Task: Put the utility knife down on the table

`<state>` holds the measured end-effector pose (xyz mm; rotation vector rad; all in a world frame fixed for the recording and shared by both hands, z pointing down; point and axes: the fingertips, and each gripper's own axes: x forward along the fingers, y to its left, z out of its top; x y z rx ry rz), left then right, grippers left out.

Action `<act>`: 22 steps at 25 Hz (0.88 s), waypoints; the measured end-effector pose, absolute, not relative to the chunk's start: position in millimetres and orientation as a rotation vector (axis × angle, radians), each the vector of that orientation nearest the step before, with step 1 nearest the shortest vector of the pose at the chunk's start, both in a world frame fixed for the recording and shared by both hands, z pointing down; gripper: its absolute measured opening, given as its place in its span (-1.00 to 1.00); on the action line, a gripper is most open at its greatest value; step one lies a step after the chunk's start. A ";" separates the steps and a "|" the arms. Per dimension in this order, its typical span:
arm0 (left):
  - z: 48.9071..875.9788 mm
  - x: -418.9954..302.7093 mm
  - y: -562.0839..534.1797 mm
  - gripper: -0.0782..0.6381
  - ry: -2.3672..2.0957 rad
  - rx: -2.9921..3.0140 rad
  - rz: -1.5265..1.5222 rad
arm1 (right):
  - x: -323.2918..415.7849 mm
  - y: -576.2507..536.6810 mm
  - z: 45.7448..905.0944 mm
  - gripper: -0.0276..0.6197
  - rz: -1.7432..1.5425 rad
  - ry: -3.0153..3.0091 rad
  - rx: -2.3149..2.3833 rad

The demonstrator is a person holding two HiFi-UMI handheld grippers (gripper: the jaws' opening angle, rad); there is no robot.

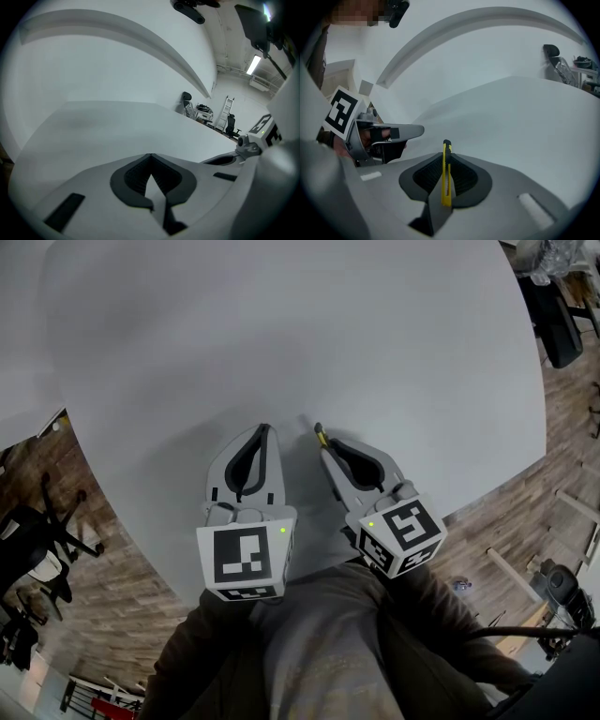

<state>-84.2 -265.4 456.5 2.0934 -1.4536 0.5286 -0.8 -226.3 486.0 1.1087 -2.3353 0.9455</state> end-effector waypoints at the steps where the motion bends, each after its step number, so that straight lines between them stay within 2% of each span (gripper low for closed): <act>1: 456.5 -83.1 -265.5 -0.78 -1.453 2.094 0.530 | -0.2 -226.3 485.9 -0.75 0.945 -2.336 1.108; 22: 439.7 -82.9 -249.7 -0.78 -1.488 2.114 0.520 | -1.7 -217.9 467.8 -0.73 0.904 -2.386 1.113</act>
